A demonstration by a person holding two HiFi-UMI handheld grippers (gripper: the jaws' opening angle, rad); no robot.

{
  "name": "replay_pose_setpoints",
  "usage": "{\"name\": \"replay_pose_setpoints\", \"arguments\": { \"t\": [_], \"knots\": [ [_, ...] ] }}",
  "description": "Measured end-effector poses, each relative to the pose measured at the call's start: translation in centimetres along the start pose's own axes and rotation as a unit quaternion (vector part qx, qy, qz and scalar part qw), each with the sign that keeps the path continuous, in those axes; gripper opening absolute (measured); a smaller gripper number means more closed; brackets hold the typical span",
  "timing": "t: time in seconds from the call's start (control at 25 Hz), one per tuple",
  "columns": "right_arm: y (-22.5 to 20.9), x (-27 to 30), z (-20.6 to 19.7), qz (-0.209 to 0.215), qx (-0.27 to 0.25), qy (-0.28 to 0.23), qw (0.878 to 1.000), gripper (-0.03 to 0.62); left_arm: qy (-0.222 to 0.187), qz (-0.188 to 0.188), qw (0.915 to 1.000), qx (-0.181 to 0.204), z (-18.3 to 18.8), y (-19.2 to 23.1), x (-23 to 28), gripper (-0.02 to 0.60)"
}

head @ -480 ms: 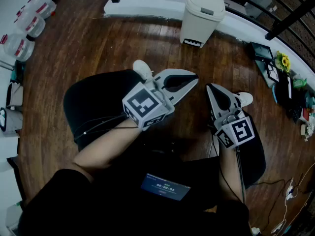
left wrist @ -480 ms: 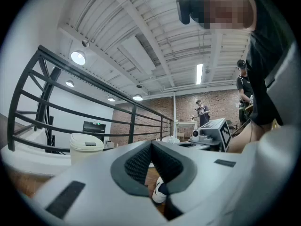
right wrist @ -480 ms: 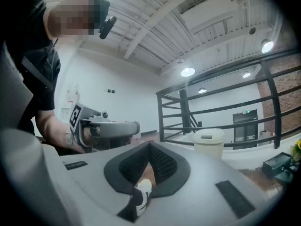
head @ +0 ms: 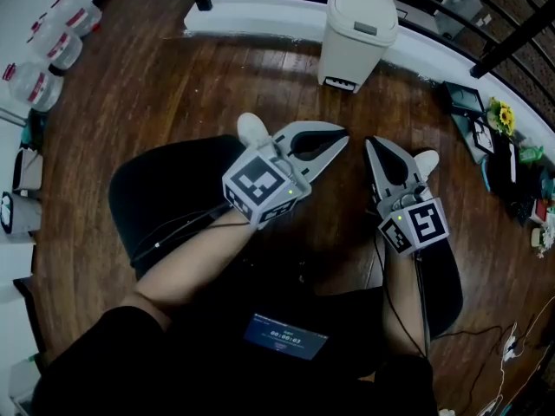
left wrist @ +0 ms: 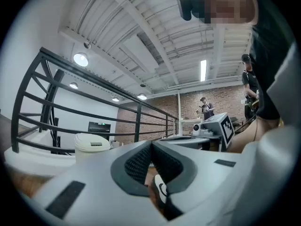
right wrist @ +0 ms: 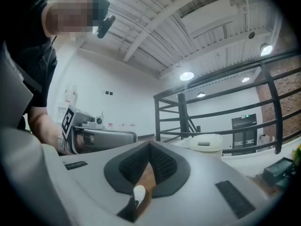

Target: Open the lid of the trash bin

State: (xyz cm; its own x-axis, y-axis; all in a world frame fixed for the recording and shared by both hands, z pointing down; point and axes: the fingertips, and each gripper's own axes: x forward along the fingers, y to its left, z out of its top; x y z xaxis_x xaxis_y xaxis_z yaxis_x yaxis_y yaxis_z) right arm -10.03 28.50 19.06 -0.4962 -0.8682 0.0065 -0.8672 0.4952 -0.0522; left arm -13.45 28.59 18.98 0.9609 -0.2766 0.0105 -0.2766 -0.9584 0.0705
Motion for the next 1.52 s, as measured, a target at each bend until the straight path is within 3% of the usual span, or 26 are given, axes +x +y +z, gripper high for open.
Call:
{"name": "replay_pose_setpoints", "arguments": {
  "t": [0.44,0.72,1.08,1.32,1.52],
  "knots": [
    [-7.6,5.6,0.1,0.014,-0.012,0.01,1.0,0.025,0.02,0.034,0.9992,0.001,-1.3,7.1,7.5,0.037],
    [-14.9,10.6,1.0,0.019,-0.021,0.022,0.999,0.025,0.025,0.062,0.9977,0.002,-2.4,13.7,13.6,0.037],
    [-23.7,15.7,-2.5,0.039,0.033,0.038,0.998,0.025,0.035,0.077,0.9964,0.003,-5.2,20.9,20.2,0.037],
    [-25.2,19.2,-5.3,0.031,0.05,0.049,0.997,0.025,0.062,0.071,0.9955,0.01,-7.3,23.3,19.7,0.038],
    [-25.2,20.8,-6.7,0.027,0.028,0.059,0.998,0.025,0.067,0.072,0.9952,-0.003,-8.7,25.4,20.6,0.038]
  ]
}}
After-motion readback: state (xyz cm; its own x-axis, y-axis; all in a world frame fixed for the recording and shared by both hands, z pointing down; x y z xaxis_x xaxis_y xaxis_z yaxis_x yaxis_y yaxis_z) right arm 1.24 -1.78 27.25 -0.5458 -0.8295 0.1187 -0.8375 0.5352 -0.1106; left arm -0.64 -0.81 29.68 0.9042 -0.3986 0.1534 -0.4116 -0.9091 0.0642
